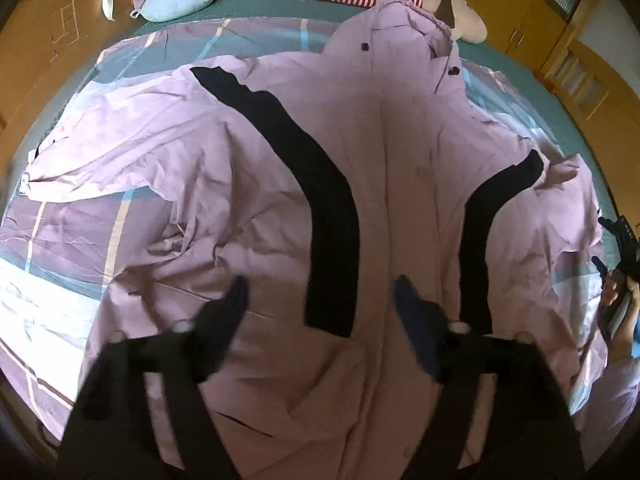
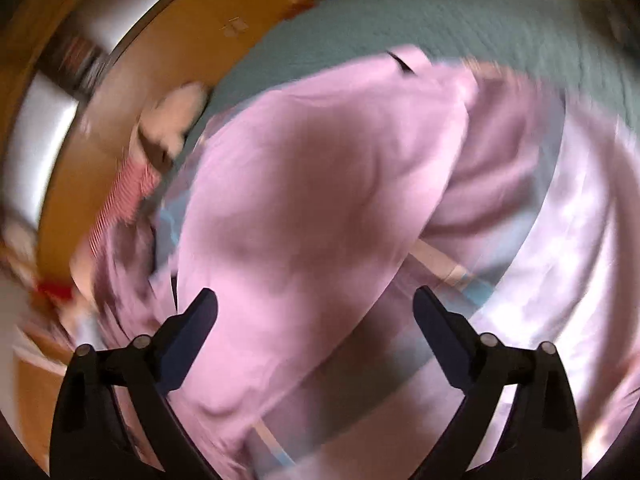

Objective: Fold large clothes
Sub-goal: 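Grasp the pink sleeve with the right gripper and lift it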

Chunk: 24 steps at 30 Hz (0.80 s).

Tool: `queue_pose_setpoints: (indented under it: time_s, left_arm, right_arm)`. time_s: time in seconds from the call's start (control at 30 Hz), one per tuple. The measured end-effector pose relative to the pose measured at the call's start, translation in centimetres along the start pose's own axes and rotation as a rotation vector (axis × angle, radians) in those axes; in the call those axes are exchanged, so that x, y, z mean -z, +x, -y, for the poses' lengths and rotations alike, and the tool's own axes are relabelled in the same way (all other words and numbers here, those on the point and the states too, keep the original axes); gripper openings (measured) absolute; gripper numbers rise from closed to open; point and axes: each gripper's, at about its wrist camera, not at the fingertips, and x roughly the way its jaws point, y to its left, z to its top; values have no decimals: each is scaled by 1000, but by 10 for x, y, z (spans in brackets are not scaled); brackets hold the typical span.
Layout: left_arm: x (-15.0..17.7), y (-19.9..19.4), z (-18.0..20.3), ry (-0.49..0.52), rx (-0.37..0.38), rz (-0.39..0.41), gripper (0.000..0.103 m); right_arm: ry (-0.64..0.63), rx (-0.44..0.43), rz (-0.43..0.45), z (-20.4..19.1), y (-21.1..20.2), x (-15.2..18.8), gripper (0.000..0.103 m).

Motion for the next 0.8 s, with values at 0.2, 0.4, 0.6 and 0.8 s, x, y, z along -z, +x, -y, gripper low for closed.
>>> queue_pose_setpoints:
  time_s: [0.2, 0.4, 0.6, 0.8]
  left_arm:
    - [-1, 7, -4, 29, -45, 14, 94]
    - [-4, 23, -12, 35, -111, -4, 94]
    - [-4, 26, -14, 36, -115, -19, 94]
    - [6, 19, -14, 76, -105, -5, 97]
  right_arm:
    - [42, -4, 34, 14, 25, -11, 33]
    - [-28, -43, 272, -48, -51, -15, 4]
    - [-72, 86, 244, -86, -93, 29, 60]
    - [506, -90, -94, 51, -36, 24, 96]
